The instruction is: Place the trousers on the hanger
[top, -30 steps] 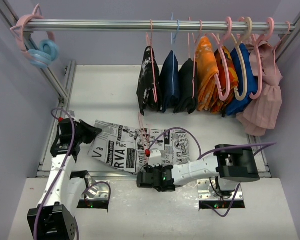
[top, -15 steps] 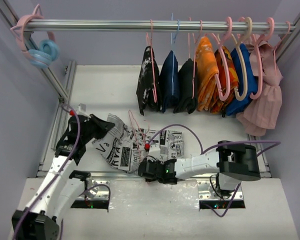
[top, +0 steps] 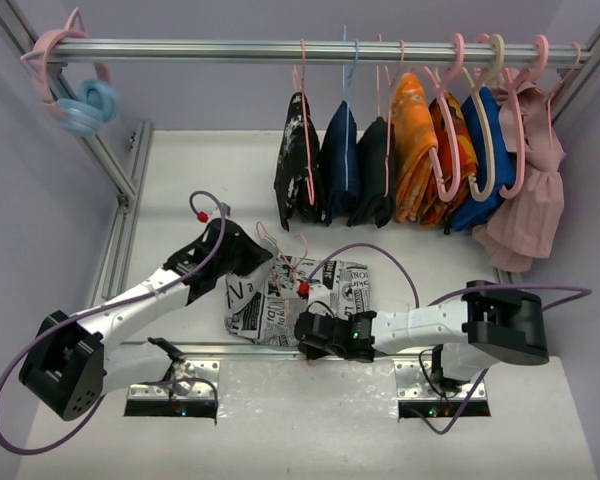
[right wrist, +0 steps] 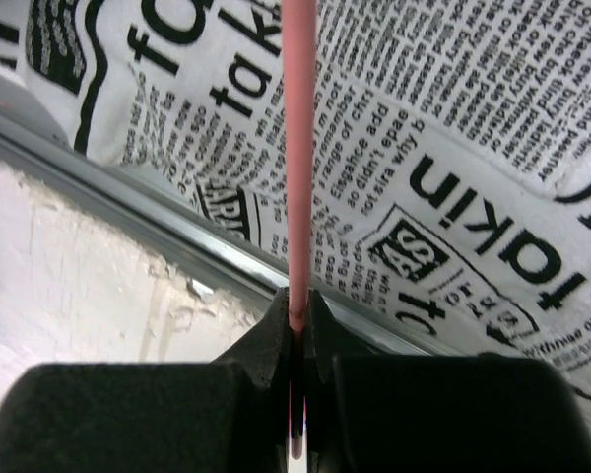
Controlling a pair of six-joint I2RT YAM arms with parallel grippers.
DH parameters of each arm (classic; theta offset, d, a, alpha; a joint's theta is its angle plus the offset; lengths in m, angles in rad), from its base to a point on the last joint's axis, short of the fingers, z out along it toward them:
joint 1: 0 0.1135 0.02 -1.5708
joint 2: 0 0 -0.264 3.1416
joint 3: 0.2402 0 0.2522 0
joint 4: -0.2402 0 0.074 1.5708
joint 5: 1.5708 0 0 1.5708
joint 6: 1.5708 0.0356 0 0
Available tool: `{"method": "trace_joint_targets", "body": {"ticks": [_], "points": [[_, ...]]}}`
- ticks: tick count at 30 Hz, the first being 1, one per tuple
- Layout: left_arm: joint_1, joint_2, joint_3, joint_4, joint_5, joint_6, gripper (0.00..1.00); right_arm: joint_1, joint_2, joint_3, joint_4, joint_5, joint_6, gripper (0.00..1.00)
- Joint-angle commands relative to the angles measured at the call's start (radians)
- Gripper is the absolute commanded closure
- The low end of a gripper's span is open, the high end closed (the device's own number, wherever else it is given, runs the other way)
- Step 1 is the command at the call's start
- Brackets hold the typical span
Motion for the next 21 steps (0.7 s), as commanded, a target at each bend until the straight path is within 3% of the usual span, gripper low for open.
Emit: {"method": "trace_joint_targets", "body": {"ticks": [1,7,14,17,21], "points": [[-0.028,0.094,-0.032,0.145,0.024,0.009,1.0,0.006,-0.086,-0.056,-0.02,0.04,-0.056,1.0],[-0.101,0.162,-0.06,0.312,0.098,0.042,1.0,-0.023,-0.194,-0.083,-0.023,0.027,-0.131,1.0],[-0.176,0.374,0.095,0.332,0.217,0.139,0.99,-0.022,-0.18,-0.05,-0.024,-0.058,-0.223,1.0],[-0.18,0.356,0.106,0.29,0.16,0.124,0.88,-0.022,-0.166,-0.063,-0.025,-0.092,-0.185,1.0],[-0.185,0.147,0.058,0.221,0.042,0.109,0.7,-0.022,-0.167,-0.11,-0.013,-0.089,-0.097,1.0]]}}
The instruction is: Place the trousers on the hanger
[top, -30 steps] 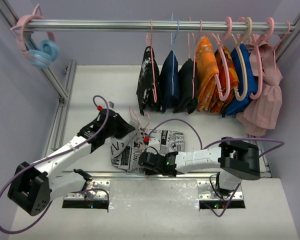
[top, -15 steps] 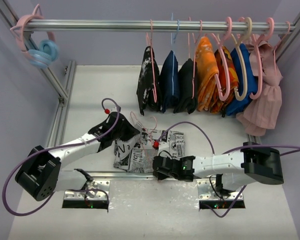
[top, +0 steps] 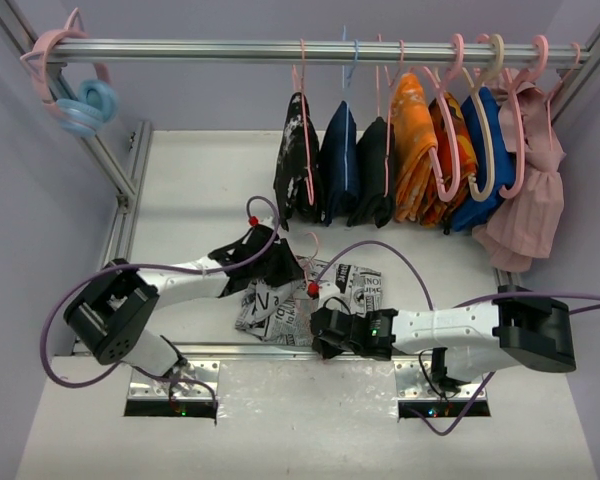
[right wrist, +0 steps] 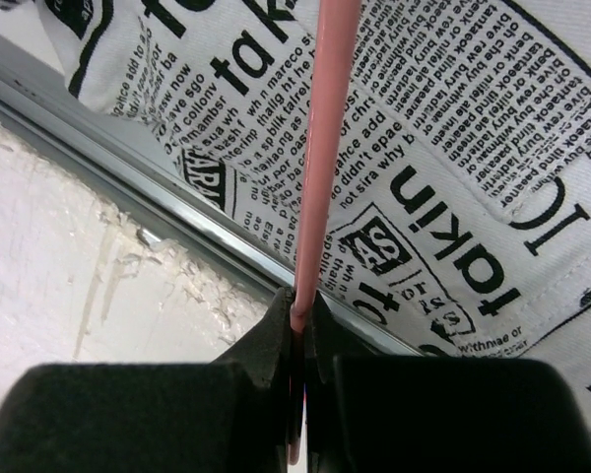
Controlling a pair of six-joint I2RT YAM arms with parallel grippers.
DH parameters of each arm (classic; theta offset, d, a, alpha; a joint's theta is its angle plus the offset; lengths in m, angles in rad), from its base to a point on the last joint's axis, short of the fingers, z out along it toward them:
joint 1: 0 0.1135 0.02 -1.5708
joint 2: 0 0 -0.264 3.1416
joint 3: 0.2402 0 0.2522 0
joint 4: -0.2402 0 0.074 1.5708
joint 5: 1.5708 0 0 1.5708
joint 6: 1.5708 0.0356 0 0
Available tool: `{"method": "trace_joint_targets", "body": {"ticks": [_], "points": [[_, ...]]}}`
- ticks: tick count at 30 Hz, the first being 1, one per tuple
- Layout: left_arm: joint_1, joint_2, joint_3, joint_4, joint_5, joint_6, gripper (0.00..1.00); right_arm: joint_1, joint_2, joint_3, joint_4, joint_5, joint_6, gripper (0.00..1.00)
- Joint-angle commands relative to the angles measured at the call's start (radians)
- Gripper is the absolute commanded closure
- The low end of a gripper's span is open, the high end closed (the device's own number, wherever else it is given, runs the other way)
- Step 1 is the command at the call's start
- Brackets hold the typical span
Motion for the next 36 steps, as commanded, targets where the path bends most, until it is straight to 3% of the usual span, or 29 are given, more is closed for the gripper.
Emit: {"method": "trace_joint_targets", "body": {"ticks": [1,2,6,9,11,13,14,17,20,21,25,27,36], "points": [[-0.018,-0.253,-0.012,-0.015,-0.113,0.001,0.62,0.005,0.003,-0.026,0.054,-0.039,0.052,1.0],[-0.02,-0.295,-0.017,-0.036,-0.141,0.002,0.52,0.005,0.007,-0.028,0.058,-0.039,0.058,1.0],[-0.021,-0.421,-0.021,-0.159,-0.179,0.036,0.28,0.005,0.057,0.001,0.061,-0.033,0.06,1.0],[-0.019,-0.516,-0.003,-0.291,-0.251,0.06,0.23,0.005,0.088,0.019,0.066,-0.033,0.06,1.0],[-0.009,-0.568,0.017,-0.402,-0.443,0.063,0.23,0.005,0.106,0.028,0.065,-0.03,0.062,1.0],[0.023,-0.608,0.015,-0.469,-0.554,0.068,0.27,0.005,0.107,0.033,0.059,-0.026,0.069,1.0],[0.054,-0.614,0.005,-0.47,-0.554,0.087,0.34,0.005,0.105,0.036,0.052,-0.022,0.078,1.0],[0.19,-0.584,-0.065,-0.411,-0.425,0.156,0.73,0.009,0.093,0.047,0.016,0.001,0.12,1.0],[0.208,-0.532,-0.115,-0.344,-0.329,0.184,0.95,0.027,0.086,0.059,-0.009,0.014,0.16,1.0],[0.208,-0.487,-0.143,-0.275,-0.208,0.198,0.99,0.04,0.096,0.088,-0.038,0.036,0.183,1.0],[0.184,-0.447,-0.286,0.025,0.19,0.191,1.0,0.094,0.121,0.14,-0.112,0.088,0.236,1.0],[0.127,-0.442,-0.316,0.124,0.301,0.163,1.0,0.1,0.126,0.149,-0.11,0.082,0.236,1.0],[-0.121,-0.321,-0.327,0.324,0.293,0.053,1.0,0.1,0.075,0.112,-0.127,0.11,0.245,1.0]]}}
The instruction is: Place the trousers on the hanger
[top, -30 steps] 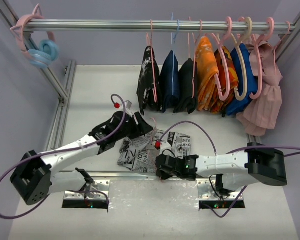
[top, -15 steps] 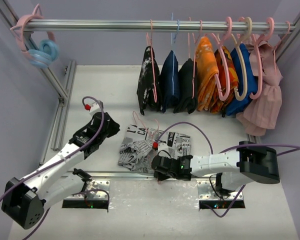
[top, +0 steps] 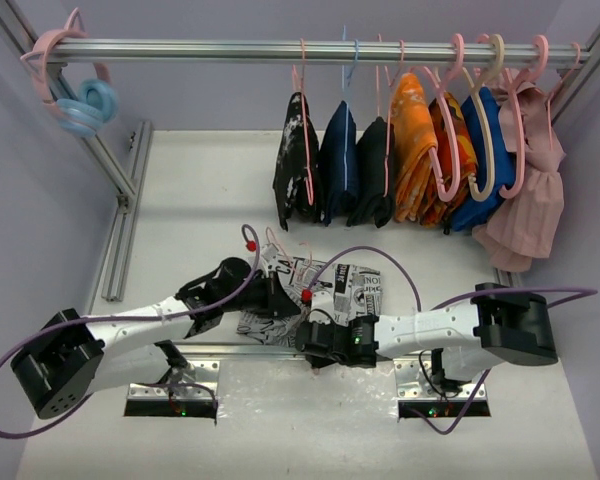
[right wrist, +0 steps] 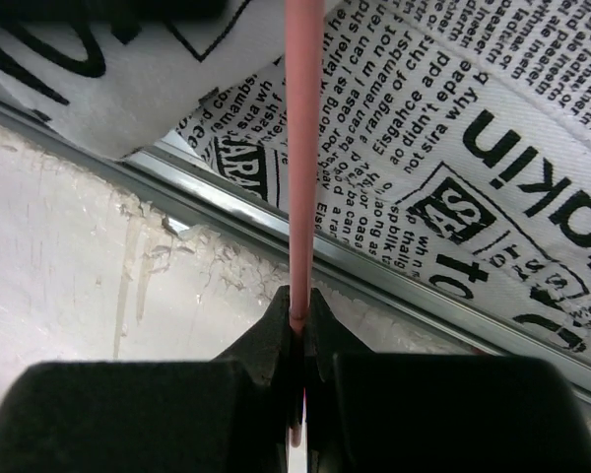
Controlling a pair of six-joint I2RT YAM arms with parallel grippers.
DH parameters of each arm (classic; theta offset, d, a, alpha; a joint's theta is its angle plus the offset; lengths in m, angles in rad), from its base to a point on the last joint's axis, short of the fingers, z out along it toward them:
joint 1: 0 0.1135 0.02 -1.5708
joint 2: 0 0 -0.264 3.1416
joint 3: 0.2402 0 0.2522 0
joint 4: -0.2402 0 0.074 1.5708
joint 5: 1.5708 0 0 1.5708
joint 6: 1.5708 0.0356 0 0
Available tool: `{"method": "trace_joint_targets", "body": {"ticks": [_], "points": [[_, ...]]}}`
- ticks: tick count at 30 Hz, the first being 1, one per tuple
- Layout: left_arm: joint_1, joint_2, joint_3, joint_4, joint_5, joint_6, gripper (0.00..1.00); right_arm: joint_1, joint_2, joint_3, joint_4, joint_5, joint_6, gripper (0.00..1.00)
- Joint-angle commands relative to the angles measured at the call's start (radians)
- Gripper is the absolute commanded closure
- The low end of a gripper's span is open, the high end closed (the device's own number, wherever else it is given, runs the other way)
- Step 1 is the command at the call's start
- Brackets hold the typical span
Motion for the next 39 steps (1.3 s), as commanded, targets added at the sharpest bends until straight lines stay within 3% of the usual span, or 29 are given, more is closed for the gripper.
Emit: {"method": "trace_joint_targets", "body": {"ticks": [1,7,17,20,22,25,28,36,39], "points": [[-0.087,0.101,-0.003,0.234,0.044,-0.064,1.0,0.005,-0.052,-0.01,-0.014,0.065,0.036,1.0],[-0.095,0.227,-0.024,0.29,0.006,-0.093,1.0,0.005,-0.05,-0.029,0.025,0.041,0.022,1.0],[-0.096,-0.145,0.148,-0.156,-0.091,0.042,1.0,0.003,-0.061,-0.033,0.0,0.086,-0.012,1.0],[-0.095,-0.248,0.222,-0.376,-0.235,0.057,1.0,0.003,-0.069,-0.033,-0.017,0.096,-0.009,1.0],[-0.092,-0.278,0.27,-0.51,-0.522,0.04,1.0,0.003,-0.08,-0.03,-0.029,0.101,-0.007,1.0],[-0.081,-0.235,0.271,-0.583,-0.677,0.019,1.0,0.003,-0.103,-0.019,-0.047,0.11,-0.012,1.0],[-0.053,-0.17,0.225,-0.531,-0.649,0.02,1.0,0.003,-0.13,-0.017,-0.041,0.114,-0.026,1.0],[-0.053,0.018,-0.015,-0.066,-0.279,-0.023,1.0,0.032,-0.067,0.023,0.062,0.037,-0.06,1.0],[-0.077,0.035,-0.066,0.017,-0.193,-0.048,1.0,0.052,-0.013,0.07,0.072,0.028,-0.064,1.0]]}}
